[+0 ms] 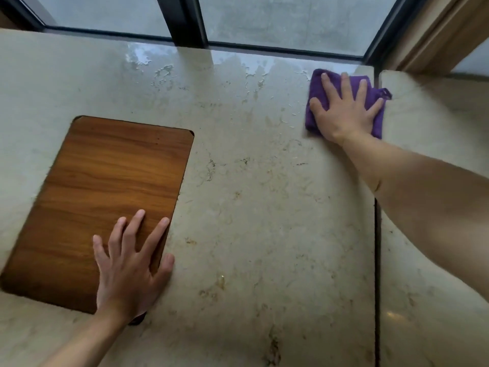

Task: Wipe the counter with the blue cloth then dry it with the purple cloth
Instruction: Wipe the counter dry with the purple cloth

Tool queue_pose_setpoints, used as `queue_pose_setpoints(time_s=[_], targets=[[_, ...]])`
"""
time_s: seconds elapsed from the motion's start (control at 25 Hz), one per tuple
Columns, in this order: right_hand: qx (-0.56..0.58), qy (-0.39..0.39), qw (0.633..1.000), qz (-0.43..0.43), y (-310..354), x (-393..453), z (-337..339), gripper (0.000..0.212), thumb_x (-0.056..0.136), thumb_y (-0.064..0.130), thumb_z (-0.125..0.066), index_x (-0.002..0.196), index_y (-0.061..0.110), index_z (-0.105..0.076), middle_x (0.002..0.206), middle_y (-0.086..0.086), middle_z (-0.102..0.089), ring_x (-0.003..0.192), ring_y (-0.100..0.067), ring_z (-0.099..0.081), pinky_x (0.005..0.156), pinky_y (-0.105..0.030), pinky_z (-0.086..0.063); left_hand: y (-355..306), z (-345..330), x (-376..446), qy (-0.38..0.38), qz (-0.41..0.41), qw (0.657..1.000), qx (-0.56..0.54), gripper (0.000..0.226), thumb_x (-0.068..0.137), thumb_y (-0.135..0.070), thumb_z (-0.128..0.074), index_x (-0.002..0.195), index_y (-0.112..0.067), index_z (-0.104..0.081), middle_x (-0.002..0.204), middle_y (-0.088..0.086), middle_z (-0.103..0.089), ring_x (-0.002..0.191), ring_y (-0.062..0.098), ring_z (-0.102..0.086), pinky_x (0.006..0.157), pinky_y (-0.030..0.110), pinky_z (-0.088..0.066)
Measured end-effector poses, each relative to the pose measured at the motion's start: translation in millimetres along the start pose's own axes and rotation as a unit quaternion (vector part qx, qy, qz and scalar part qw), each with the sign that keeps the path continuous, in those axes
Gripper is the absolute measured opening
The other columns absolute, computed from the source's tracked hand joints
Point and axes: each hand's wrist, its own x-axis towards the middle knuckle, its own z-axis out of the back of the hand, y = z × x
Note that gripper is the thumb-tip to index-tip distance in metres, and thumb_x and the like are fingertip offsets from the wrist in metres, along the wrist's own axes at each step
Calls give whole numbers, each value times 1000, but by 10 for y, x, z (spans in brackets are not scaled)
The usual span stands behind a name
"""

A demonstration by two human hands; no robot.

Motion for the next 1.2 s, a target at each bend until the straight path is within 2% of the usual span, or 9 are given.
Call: queue_pose_setpoints(time_s=[0.12, 0.28, 0.48, 0.76, 0.88, 1.04, 1.2], targets=[[-3, -5, 1000, 25, -6, 414, 97, 67, 94, 71, -15, 156, 48, -1, 169, 3, 2, 154, -35, 7, 115, -71, 5, 9, -37, -6, -8, -5, 1000, 3, 67, 92, -65, -22, 148, -33, -38, 158, 14, -28, 144, 41, -24, 106, 77, -14], [-15, -9, 995, 97, -24, 618, 152, 65, 95, 72, -12, 155, 50, 2, 169, 3, -1, 154, -37, 3, 114, -72, 5, 24, -59, 0, -24, -9, 1000, 3, 65, 89, -56, -35, 149, -32, -39, 158, 14, -27, 144, 41, -24, 106, 78, -15], [-53, -1, 973, 224, 233, 255, 45, 64, 93, 74, -8, 153, 55, 4, 169, 8, 2, 155, -31, 5, 117, -68, 5, 41, -87, -9, -27, -14, 1000, 2, 66, 89, -57, -34, 150, -33, -37, 158, 13, -26, 145, 40, -23, 107, 77, -16], [-48, 17, 972, 228, 507, -998, -238, 59, 94, 71, -8, 151, 59, 7, 168, 13, 6, 154, -28, 10, 117, -66, 10, 36, -94, 5, -18, 0, 1000, -18, 63, 89, -62, -28, 149, -43, -32, 159, 7, -22, 147, 35, -17, 110, 74, -11], [-45, 17, 976, 212, 586, -1807, -430, 58, 95, 71, -7, 150, 60, 9, 168, 14, 7, 154, -26, 12, 117, -65, 11, 43, -84, -9, -19, 0, 999, -35, 62, 89, -64, -26, 148, -46, -30, 160, 5, -21, 147, 34, -14, 111, 74, -8], [-44, -16, 982, 183, 652, -2991, -746, 59, 96, 69, -8, 153, 57, 2, 168, 13, -1, 155, -27, 5, 118, -66, 5, 70, -86, -10, -15, -15, 999, -49, 62, 89, -65, -21, 147, -46, -27, 161, 5, -17, 148, 36, -11, 110, 76, -4], [-28, 21, 990, 140, 652, -4124, -967, 60, 96, 68, -13, 152, 58, 5, 167, 15, 7, 153, -26, 16, 116, -66, 11, 71, -63, 21, 12, -24, 998, -62, 61, 89, -64, -17, 147, -45, -22, 161, 4, -13, 149, 36, -3, 108, 77, 3]])
